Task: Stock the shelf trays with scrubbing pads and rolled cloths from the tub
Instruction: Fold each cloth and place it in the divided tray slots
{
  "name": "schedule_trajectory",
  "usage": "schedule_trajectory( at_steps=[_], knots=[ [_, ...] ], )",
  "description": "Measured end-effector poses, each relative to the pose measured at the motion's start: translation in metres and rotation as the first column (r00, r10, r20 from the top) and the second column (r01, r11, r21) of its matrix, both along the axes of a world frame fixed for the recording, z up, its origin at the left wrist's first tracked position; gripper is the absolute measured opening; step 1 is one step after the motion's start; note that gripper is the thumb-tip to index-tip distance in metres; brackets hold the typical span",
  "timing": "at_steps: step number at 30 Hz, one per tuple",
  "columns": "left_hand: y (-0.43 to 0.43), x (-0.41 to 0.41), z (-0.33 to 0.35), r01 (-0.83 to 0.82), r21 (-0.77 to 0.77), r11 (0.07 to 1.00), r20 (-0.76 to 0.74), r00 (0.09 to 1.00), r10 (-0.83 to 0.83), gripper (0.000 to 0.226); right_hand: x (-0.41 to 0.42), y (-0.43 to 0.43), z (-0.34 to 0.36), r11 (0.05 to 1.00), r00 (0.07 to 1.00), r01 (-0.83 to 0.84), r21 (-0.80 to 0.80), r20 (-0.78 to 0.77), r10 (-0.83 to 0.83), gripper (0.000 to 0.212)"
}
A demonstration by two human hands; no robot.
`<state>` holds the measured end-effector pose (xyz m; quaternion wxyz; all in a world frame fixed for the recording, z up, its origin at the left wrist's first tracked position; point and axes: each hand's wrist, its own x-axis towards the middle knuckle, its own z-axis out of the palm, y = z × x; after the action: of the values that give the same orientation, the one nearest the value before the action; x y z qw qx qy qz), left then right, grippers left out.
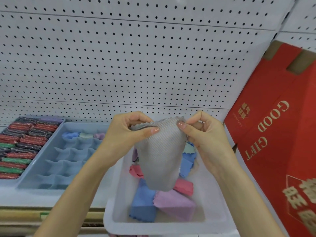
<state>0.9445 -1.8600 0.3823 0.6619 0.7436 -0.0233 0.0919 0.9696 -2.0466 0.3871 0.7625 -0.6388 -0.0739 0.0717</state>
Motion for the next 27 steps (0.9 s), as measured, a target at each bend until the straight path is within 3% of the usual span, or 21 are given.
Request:
schedule_trajectory(
  at_steps=[15, 18, 20, 25, 27],
  knots=[
    [-0.013, 0.003, 0.002, -0.148, 0.024, 0.989, -0.021, 0.989, 0.148, 0.017, -0.006, -0.008, -0.001, 0.998, 0.998, 0.061, -0.004, -0.03, -0.061, 0.02],
    [-0.015, 0.005, 0.003, -0.134, 0.051, 0.99, -0.017, 0.991, 0.135, 0.018, -0.005, -0.012, -0.002, 0.992, 0.996, 0.084, -0.094, 0.013, -0.083, 0.015],
    [-0.013, 0.006, 0.006, -0.1, 0.067, 0.993, -0.025, 0.994, 0.102, 0.017, -0.002, -0.015, 0.001, 0.98, 0.997, 0.075, -0.186, 0.039, -0.069, 0.023],
    [0.005, 0.004, 0.011, 0.233, 0.127, 0.964, -0.168, 0.963, -0.211, 0.008, 0.006, -0.027, 0.011, 0.934, 0.999, -0.023, -0.357, 0.023, 0.033, 0.004],
    [0.007, 0.004, 0.012, 0.25, 0.14, 0.958, -0.212, 0.953, -0.218, 0.005, 0.009, -0.031, 0.012, 0.913, 0.997, -0.067, -0.402, 0.013, 0.079, 0.007]
  ],
)
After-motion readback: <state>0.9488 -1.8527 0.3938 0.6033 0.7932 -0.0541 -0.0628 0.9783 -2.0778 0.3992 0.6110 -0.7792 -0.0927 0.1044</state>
